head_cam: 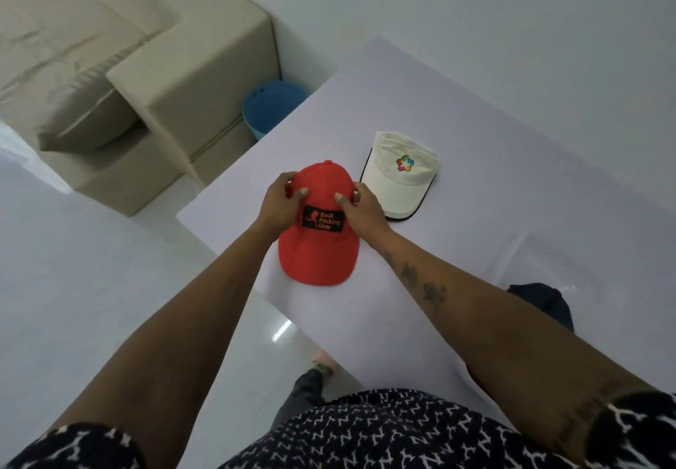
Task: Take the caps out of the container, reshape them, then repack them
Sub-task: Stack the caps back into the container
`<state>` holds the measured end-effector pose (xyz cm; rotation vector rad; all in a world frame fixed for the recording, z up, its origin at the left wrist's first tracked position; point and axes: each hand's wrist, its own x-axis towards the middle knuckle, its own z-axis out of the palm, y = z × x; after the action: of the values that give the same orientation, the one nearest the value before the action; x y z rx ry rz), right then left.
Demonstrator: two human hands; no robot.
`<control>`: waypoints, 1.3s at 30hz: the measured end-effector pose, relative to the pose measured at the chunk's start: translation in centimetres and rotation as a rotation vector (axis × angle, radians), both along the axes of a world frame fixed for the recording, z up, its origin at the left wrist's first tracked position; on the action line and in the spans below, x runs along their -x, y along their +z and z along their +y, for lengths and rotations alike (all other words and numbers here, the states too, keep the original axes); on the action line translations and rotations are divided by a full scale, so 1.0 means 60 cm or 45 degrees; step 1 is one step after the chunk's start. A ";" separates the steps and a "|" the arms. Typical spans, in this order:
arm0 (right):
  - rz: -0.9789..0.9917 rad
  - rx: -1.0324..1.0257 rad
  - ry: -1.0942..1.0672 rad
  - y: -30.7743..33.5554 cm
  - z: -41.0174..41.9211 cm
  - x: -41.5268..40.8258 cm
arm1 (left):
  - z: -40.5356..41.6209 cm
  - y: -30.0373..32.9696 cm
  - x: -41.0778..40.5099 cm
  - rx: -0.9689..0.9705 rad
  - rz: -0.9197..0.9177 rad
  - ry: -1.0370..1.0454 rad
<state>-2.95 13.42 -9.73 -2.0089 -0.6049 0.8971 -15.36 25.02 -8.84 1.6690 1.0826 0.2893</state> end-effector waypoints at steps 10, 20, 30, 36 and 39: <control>0.004 -0.073 -0.065 -0.011 -0.013 -0.004 | 0.003 0.005 -0.002 0.038 -0.017 0.124; 0.112 -0.344 -0.220 0.076 -0.092 -0.053 | -0.051 0.102 -0.056 0.126 -0.236 0.043; -0.093 -0.551 -0.496 0.227 -0.331 -0.141 | -0.223 0.228 -0.231 0.160 -0.482 -0.417; -0.137 -0.500 -0.700 0.256 -0.509 -0.170 | -0.385 0.246 -0.308 0.239 -0.511 -0.684; -0.139 -0.489 -0.794 0.258 -0.573 -0.171 | -0.443 0.244 -0.327 0.269 -0.499 -0.780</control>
<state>7.33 -20.99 5.72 -1.7380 -0.1604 0.2702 4.27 -1.55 5.83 1.5826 0.2741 0.0885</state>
